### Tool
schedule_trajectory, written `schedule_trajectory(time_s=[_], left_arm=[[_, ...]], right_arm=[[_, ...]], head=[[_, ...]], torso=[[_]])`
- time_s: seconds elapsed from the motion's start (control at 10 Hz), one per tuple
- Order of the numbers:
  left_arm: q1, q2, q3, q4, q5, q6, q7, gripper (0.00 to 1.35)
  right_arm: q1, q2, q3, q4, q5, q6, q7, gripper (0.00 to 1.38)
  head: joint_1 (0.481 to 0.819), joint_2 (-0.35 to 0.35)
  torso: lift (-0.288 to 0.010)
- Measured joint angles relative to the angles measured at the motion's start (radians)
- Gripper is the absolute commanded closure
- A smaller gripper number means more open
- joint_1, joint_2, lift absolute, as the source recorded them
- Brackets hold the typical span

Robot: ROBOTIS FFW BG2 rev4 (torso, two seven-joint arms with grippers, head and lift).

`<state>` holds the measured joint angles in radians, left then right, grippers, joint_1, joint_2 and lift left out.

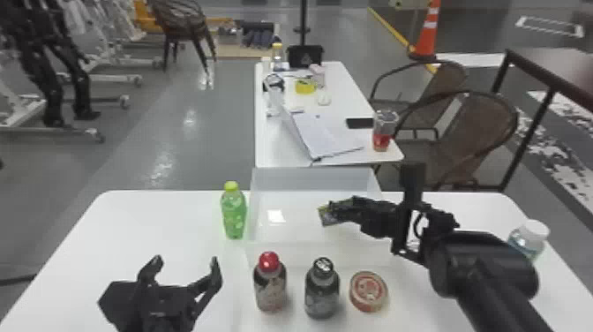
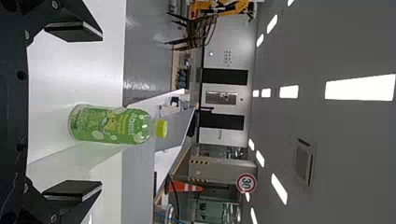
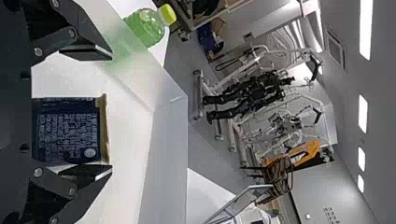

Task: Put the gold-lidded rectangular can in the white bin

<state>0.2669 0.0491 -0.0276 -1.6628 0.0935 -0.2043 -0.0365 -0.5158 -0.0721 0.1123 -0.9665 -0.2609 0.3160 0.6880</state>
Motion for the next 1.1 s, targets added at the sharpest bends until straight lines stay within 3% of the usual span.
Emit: schedule_trajectory(time_s=[0.2,0.4,0.7,1.1], left_arm=[[0.0,0.0,0.0,0.0,-0.001,-0.002,0.0,0.18],[0.0,0.0,0.0,0.0,-0.003,-0.008,0.0,0.18],[-0.001,-0.001,0.001,-0.001,-0.007,-0.017,0.0,0.18],[-0.002,-0.002,0.003,-0.002,-0.012,-0.026,0.001,0.18]], right_arm=[[0.013,-0.002,-0.001,-0.03,-0.023,-0.001,-0.001,0.3],[0.064,-0.005,-0.026,-0.156,-0.051,-0.001,-0.015,0.3],[0.249,-0.011,-0.115,-0.47,-0.02,0.002,-0.107,0.3],[0.494,-0.01,-0.166,-0.694,0.006,-0.091,-0.168,0.3]], head=[[0.549,0.0],[0.549,0.0],[0.549,0.0],[0.549,0.0]], torso=[[-0.1],[-0.1],[-0.1],[-0.1]])
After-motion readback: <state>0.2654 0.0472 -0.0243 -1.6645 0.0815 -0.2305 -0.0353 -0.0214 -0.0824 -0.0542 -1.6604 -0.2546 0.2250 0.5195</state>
